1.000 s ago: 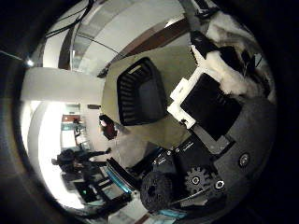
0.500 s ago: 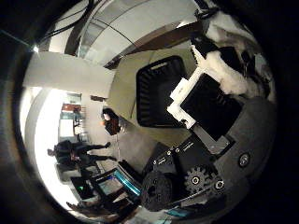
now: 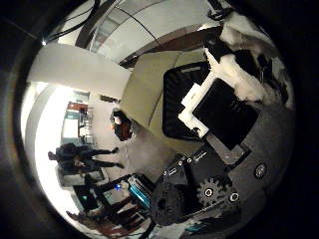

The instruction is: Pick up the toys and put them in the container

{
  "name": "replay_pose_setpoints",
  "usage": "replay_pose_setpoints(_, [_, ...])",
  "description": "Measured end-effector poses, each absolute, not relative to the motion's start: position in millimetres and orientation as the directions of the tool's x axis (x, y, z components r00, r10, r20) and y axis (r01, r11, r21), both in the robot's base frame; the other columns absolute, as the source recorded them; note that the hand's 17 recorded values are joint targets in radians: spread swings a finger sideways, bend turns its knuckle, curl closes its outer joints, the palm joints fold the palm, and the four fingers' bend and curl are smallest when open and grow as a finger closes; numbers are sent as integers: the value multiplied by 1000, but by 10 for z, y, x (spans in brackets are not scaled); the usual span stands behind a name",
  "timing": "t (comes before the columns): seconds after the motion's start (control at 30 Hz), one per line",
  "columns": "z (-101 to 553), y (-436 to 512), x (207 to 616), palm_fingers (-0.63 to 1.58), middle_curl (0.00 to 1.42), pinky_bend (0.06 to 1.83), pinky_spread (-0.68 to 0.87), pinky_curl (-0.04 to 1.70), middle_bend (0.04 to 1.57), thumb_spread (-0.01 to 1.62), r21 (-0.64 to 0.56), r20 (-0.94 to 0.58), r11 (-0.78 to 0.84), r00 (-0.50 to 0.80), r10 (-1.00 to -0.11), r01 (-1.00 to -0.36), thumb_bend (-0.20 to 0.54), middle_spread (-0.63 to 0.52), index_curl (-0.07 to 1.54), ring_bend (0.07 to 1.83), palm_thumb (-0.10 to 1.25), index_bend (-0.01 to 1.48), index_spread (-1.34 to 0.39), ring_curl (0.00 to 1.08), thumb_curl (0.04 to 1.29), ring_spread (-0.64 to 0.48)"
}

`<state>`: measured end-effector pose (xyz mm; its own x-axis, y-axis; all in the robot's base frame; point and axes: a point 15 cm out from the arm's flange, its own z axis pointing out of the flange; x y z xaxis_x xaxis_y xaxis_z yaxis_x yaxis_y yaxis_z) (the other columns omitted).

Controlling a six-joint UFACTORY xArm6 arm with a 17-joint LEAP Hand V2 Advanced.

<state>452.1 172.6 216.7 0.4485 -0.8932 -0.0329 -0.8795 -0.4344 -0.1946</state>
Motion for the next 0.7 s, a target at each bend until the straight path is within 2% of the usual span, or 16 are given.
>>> replay_pose_setpoints(0.7, [2187, 2548, 4141, 1114, 826, 1361, -183, 931, 1295, 878, -200, -51, -510, 528, -847, -837, -14, -152, 856, 1316, 1049, 1111, -243, 803, 840, -236])
